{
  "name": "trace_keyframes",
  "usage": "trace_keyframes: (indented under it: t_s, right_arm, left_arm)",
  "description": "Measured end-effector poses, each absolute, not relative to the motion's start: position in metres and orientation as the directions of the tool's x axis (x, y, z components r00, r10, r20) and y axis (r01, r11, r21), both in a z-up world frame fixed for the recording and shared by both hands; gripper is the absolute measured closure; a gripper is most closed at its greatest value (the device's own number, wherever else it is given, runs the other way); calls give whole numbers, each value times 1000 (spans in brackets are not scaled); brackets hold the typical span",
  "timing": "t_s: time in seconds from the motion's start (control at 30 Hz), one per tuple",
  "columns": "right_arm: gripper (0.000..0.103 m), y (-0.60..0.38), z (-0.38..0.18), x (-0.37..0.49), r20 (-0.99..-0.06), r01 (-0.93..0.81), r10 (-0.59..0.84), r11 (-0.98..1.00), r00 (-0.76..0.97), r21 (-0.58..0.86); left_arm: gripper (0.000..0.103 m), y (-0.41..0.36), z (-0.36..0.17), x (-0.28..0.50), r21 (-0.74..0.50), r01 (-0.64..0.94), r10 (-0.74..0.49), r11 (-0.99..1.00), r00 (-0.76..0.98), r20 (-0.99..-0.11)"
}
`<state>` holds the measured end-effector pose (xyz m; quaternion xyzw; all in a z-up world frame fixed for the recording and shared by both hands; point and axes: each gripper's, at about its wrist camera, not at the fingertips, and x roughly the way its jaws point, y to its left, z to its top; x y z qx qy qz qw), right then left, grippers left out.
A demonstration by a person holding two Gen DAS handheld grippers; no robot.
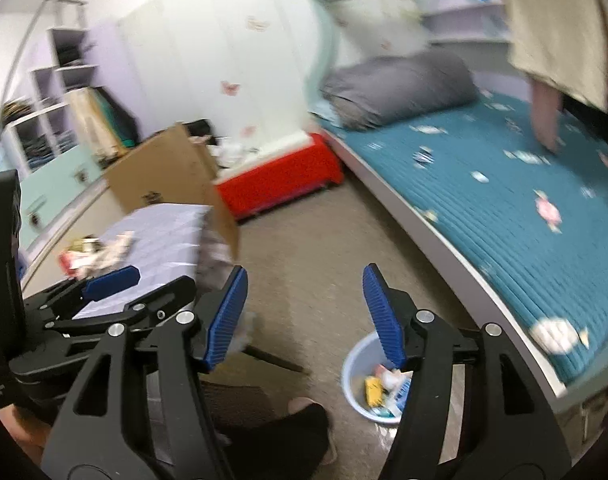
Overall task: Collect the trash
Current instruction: 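Move both tools back over the table, then grasp the red snack bag with the left gripper while the right grasps the olive-green box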
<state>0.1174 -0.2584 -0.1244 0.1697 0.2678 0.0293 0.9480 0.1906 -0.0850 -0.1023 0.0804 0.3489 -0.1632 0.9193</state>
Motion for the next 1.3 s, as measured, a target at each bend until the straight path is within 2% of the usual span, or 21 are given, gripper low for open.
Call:
trace_keyframes:
  t_s: [0.17,0.27,0.5,0.63,0.73,0.93,1.13,1.2,1.3]
  right_arm:
    - [42,-190,-93,144,-474,-124,278,936,836,331]
    - [41,-140,-83,165,-472,-208,346,924,811,320]
    - [40,-37,-80,218,-512,-343,470,881,718,327]
    - [32,9,-82,250,-530,-379,523,852,668,362]
    - [27,38,-89,282,-536,-370,577,813,616,450]
    - [22,79,-94,325,-544,-318,605,784,581,533]
    - [11,114,-100,353,-594,-276,563,817,575,507]
    - [10,123,-103,360,-627,-244,514,849,586,468]
    - [10,129,-113,371,-634,-230,532,836,561,498]
  left_arm:
    - [18,1,-66,193,3,242,-188,970,761,-621]
    - [17,56,-55,198,13,144,-107,989,789,-605]
    - [17,194,-52,219,-31,-83,45,996,782,-622]
    - [17,256,-57,231,-68,-183,99,981,764,-638]
    - [17,291,-62,243,-96,-241,123,966,750,-650]
    - [17,324,-68,276,-91,-283,152,955,729,-667]
    - [17,337,-77,298,-106,-266,123,958,716,-687]
    - [17,338,-82,302,-113,-254,108,961,714,-691]
    - [17,337,-87,308,-122,-239,88,963,711,-697]
